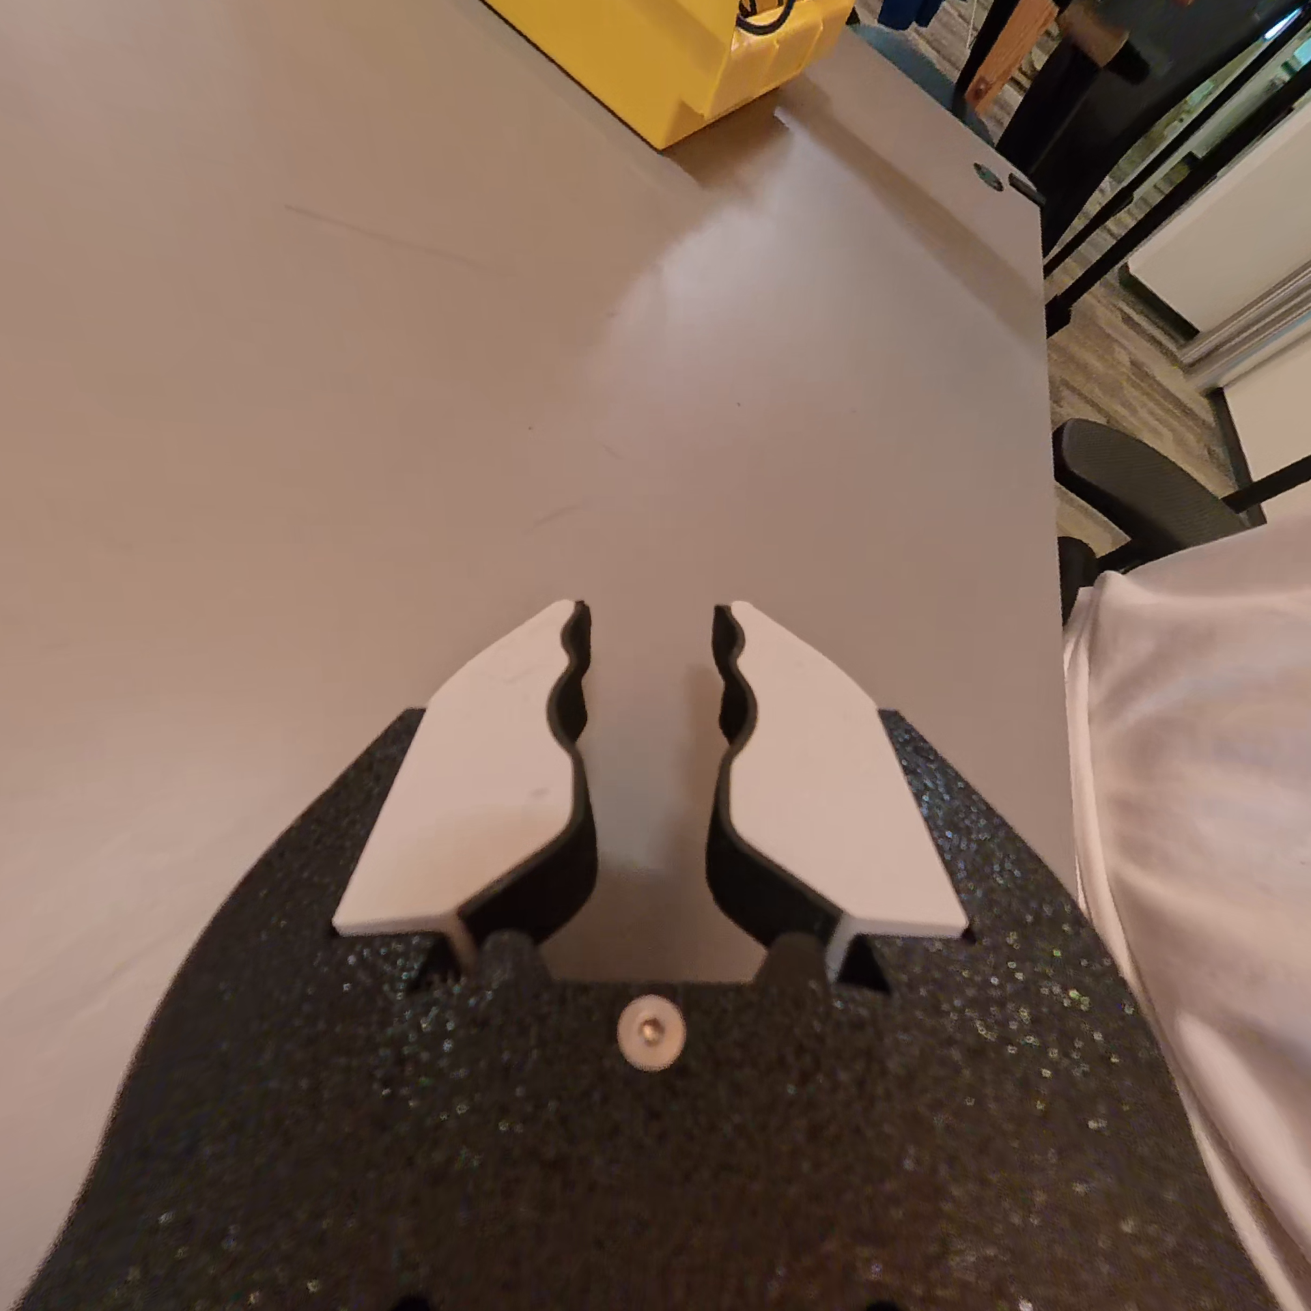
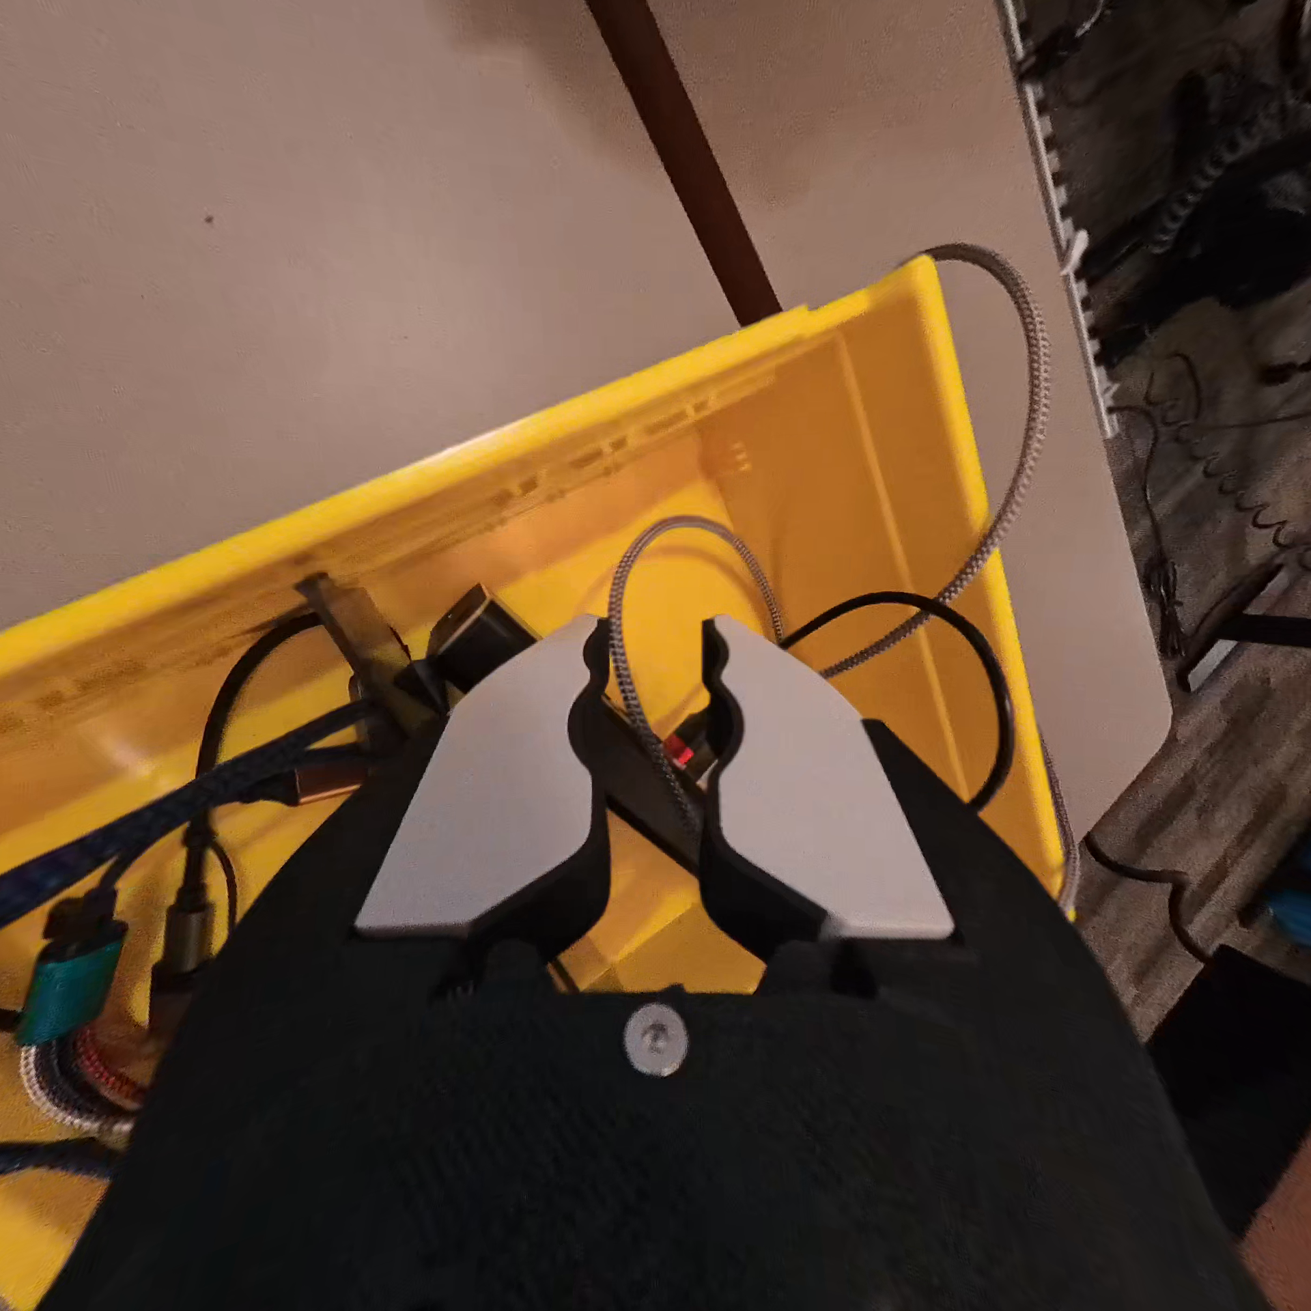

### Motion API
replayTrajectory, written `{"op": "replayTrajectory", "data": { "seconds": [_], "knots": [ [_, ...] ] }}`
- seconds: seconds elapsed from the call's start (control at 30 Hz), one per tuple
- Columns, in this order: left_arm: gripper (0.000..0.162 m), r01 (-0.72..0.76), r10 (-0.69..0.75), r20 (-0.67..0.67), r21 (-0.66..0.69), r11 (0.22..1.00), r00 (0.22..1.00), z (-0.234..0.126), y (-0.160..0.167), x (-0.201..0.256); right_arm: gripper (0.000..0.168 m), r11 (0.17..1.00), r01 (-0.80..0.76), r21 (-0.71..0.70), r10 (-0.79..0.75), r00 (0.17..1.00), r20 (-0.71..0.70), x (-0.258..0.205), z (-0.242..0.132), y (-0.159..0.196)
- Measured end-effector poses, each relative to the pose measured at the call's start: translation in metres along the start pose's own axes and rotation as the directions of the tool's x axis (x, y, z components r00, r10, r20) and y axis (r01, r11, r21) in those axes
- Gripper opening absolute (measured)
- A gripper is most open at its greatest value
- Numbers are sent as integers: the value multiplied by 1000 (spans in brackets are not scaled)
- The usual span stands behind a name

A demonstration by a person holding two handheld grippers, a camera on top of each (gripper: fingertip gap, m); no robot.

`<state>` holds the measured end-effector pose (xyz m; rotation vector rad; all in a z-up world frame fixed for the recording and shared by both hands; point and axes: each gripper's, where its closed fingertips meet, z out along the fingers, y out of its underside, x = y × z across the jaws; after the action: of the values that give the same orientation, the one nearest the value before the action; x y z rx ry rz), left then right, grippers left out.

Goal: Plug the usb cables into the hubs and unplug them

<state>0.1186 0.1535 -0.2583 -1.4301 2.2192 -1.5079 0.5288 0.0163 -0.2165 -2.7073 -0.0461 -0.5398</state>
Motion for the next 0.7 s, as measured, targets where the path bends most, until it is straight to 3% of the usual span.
{"op": "replayTrajectory", "data": {
  "seconds": [0.1, 0.27, 0.4, 0.53, 0.7],
  "knots": [
    [33, 1, -1, -1, -2, 1000, 1000, 0, 0, 0, 47, 993, -73, 97, 79, 995, -58, 12, -18, -1],
    [33, 5, -5, 23, -2, 1000, 1000, 1, 0, -3, 85, 949, -206, 237, 258, 942, -214, 21, -80, 8],
    [36, 9, -10, 55, 27, 1000, 998, 9, -11, -3, 86, 889, -349, 297, 443, 820, -362, 11, -127, 47],
    [44, 74, -82, 81, 106, 992, 993, 37, -62, -3, 90, 868, -417, 271, 497, 732, -467, -14, -148, 95],
    [61, 61, -80, 123, 150, 987, 989, 84, -156, -4, 93, 833, -485, 267, 549, 660, -513, -32, -161, 128]
  ]
}}
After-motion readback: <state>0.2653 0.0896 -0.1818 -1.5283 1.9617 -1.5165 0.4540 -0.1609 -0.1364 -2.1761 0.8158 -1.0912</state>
